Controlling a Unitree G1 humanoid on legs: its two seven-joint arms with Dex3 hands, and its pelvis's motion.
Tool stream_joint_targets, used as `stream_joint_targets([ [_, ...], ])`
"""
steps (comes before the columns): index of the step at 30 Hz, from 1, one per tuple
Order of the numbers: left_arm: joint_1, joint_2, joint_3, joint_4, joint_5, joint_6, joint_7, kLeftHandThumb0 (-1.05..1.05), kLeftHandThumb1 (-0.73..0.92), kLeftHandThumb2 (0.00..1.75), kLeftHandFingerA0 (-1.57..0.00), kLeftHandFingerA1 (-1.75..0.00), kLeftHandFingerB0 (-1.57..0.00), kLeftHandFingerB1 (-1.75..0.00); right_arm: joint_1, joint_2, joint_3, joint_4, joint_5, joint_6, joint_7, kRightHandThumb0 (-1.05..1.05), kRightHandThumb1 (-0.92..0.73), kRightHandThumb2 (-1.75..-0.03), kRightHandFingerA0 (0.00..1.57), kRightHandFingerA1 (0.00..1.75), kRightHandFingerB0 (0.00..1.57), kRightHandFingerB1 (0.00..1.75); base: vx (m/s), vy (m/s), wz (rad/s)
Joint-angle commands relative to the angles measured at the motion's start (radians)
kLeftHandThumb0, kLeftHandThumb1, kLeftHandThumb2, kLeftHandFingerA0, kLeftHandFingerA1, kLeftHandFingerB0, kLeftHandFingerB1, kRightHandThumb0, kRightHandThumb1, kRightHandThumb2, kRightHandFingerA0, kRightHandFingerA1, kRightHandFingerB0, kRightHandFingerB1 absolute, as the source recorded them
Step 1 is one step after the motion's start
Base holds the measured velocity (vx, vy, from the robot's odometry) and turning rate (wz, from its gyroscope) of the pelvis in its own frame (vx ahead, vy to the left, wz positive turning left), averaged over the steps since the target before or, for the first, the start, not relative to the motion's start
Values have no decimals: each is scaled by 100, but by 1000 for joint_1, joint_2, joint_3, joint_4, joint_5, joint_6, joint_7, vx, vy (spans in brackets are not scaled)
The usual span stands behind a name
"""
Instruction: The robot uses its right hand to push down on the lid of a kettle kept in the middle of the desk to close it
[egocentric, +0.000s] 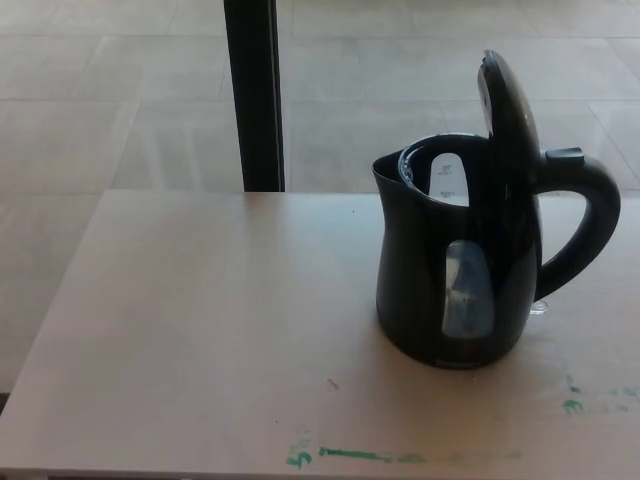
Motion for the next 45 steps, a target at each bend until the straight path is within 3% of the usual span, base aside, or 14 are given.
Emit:
stream_joint_targets([
  [1,-23,63,85,45,-117,19,-160,-79,57,92,-48,-58,-26,-45,-9,-27,-149,-96,220,-33,66,-71,-76,-101,24,48,9,40,0,0,0],
  [5,-27,68,98,72,-113,14,-168,-75,55,91,-50,-61,-27,-46,-42,-77,-185,-220,273,32,129,-79,-92,-73,16,31,3,17,0,0,0],
  [6,-31,69,100,81,-111,13,-169,-75,55,91,-50,-60,-28,-46,-53,-89,-187,-275,283,59,129,-84,-79,-113,14,47,0,22,0,0,0],
  [18,-44,74,113,125,-111,0,-175,-77,57,89,-48,-57,-25,-44,-307,-250,-88,-636,290,169,176,-87,-80,-116,9,47,0,23,0,0,0],
  [19,-46,75,110,125,-108,3,-166,-68,65,61,-55,-49,-33,-32,-350,-277,-53,-688,288,205,179,-86,-92,-70,17,42,12,30,0,0,0],
  [23,-39,80,104,120,-105,-14,-197,-69,68,61,-51,-47,-29,-32,-520,-386,86,-764,245,305,216,-82,-70,-113,3,48,2,37,0,0,0],
  [28,-39,75,116,122,-117,-13,-184,-68,66,60,-56,-52,-36,-34,-670,-439,241,-687,119,262,240,-89,-92,-68,15,38,13,26,1,0,1],
  [30,-38,78,110,124,-112,-12,-187,-69,66,61,-54,-50,-36,-33,-746,-454,330,-641,59,219,272,-90,-75,-115,10,48,0,24,0,0,0],
  [35,-37,83,101,127,-108,-17,-181,-70,55,91,-48,-59,-27,-46,-897,-447,506,-595,14,231,346,-90,-71,-113,11,48,0,25,0,0,0],
  [38,-42,87,98,139,-109,-14,-184,-68,67,61,-53,-48,-33,-33,-950,-447,575,-565,-21,218,367,-88,-69,-114,2,44,1,26,0,0,0],
  [40,-41,86,102,136,-117,-17,-188,-68,66,60,-53,-50,-33,-33,-988,-426,614,-544,-32,226,363,-94,-88,-67,15,39,12,27,0,0,0],
  [42,-41,84,111,135,-130,-9,-191,-75,54,70,-52,-55,-29,-38,-1010,-415,655,-534,-60,223,362,-97,-71,-110,8,48,8,34,0,0,0],
  [43,-37,84,107,128,-128,-10,-193,-70,66,60,-54,-49,-32,-33,-1023,-405,684,-530,-81,235,359,-95,-88,-67,15,38,11,27,0,0,0],
  [45,-33,86,105,115,-129,2,-187,-69,65,60,-54,-53,-35,-34,-1053,-375,743,-500,-120,236,360,-39,-37,-104,0,50,0,50,0,0,0],
])
